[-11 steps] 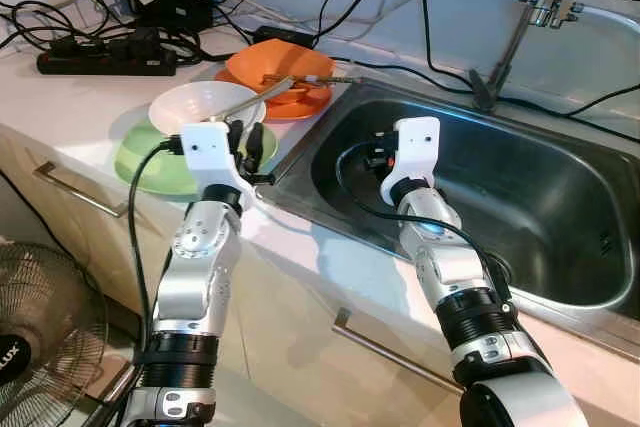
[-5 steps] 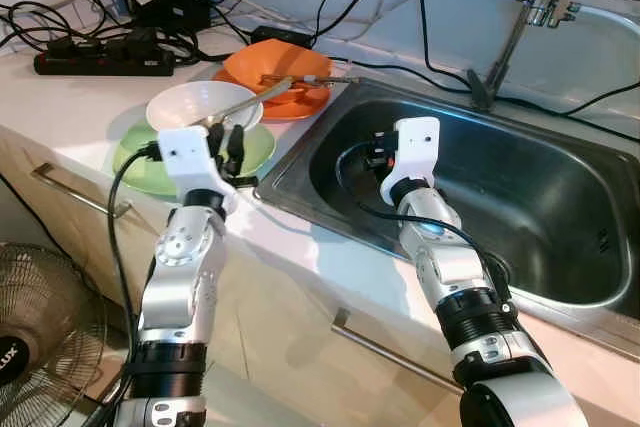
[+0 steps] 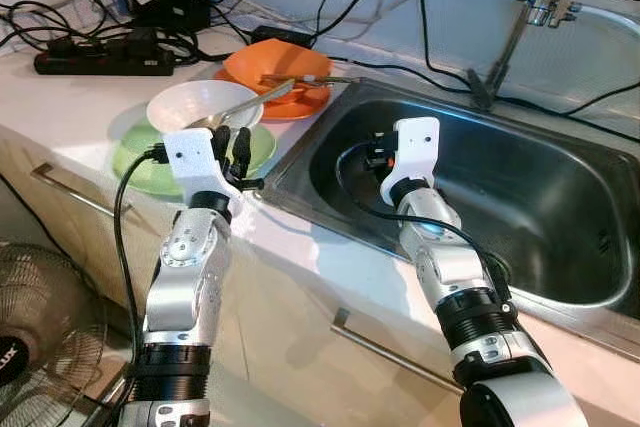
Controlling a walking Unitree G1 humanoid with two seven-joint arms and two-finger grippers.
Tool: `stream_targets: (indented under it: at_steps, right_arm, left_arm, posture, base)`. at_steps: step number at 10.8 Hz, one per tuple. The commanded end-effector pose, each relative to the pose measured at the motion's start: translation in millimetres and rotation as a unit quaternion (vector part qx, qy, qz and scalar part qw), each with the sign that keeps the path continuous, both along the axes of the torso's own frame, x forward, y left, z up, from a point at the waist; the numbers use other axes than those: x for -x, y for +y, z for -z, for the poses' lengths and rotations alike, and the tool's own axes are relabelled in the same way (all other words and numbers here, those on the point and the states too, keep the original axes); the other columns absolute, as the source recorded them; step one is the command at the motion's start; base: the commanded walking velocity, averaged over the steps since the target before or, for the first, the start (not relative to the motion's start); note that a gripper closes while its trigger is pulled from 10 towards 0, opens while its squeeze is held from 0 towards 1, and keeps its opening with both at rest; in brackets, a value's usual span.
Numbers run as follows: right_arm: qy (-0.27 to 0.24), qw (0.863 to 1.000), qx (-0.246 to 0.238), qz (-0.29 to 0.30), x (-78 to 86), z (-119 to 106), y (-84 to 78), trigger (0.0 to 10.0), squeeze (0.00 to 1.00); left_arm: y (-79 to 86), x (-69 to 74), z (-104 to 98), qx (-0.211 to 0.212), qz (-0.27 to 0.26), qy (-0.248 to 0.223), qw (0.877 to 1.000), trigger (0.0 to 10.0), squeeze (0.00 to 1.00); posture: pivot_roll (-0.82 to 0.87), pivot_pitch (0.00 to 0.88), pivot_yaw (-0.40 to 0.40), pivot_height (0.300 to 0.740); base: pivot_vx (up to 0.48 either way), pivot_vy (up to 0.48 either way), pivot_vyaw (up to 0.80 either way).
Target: Kitchen organization
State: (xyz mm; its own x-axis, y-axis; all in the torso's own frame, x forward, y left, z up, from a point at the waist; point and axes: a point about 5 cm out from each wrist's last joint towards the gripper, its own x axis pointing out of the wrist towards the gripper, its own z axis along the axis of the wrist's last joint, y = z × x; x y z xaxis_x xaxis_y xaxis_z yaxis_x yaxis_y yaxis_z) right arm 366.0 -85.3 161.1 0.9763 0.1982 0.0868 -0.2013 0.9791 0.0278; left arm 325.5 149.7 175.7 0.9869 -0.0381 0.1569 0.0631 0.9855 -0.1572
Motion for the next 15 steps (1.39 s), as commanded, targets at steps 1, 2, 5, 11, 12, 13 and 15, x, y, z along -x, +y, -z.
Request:
stream_targets:
  at_steps: [1, 2, 5, 11, 12, 13, 15]
  right_arm:
    - [-0.006, 1.000, -0.003, 0.004, -1.9, -3.1, -2.9, 10.0, 0.00]
    - [-0.005, 1.000, -0.003, 0.004, -2.0, -2.6, -3.0, 10.0, 0.00]
    - [-0.005, 1.000, -0.004, -0.002, -2.5, -3.0, 1.2, 10.0, 0.00]
    - [-0.005, 1.000, -0.005, 0.002, -2.2, -2.1, -0.8, 10.0, 0.00]
    - [-0.005, 1.000, -0.005, 0.004, -2.2, -2.0, -1.8, 10.0, 0.00]
    - [-0.006, 1.000, -0.005, 0.004, -2.2, -2.1, -1.9, 10.0, 0.00]
    - [-0.006, 1.000, -0.006, 0.003, -2.2, -2.3, -1.7, 10.0, 0.00]
  left_arm:
    - [5.6, 3.1, -4.7, -0.001, -0.009, -0.006, 1.000, 10.0, 0.00]
    - [12.6, 5.2, -4.7, -0.005, -0.018, -0.007, 1.000, 10.0, 0.00]
    - [7.4, 2.7, -6.7, -0.001, -0.008, -0.009, 1.000, 10.0, 0.00]
    - [-11.9, -0.5, -6.7, 0.011, 0.047, -0.008, 0.999, 10.0, 0.00]
    - [-12.5, -2.0, -4.8, 0.011, 0.049, -0.005, 0.999, 10.0, 0.00]
    - [-12.6, -3.7, -4.0, 0.013, 0.049, -0.004, 0.999, 10.0, 0.00]
    - [-12.6, -5.1, -4.2, 0.015, 0.047, -0.006, 0.999, 10.0, 0.00]
  posture:
    - [0.24, 0.005, -0.065, 0.740]
    - [0.25, 0.004, -0.068, 0.740]
    - [0.25, 0.000, -0.067, 0.740]
    - [0.24, 0.005, -0.067, 0.740]
    - [0.24, 0.005, -0.067, 0.740]
    - [0.24, 0.008, -0.066, 0.740]
    - [0.23, 0.007, -0.067, 0.740]
  base:
    - [0.000, 0.000, 0.00]
    - [0.000, 0.000, 0.00]
    - [0.000, 0.000, 0.00]
    - [0.000, 0.000, 0.00]
    - [0.000, 0.000, 0.00]
    - [0.000, 0.000, 0.00]
    - [0.000, 0.000, 0.00]
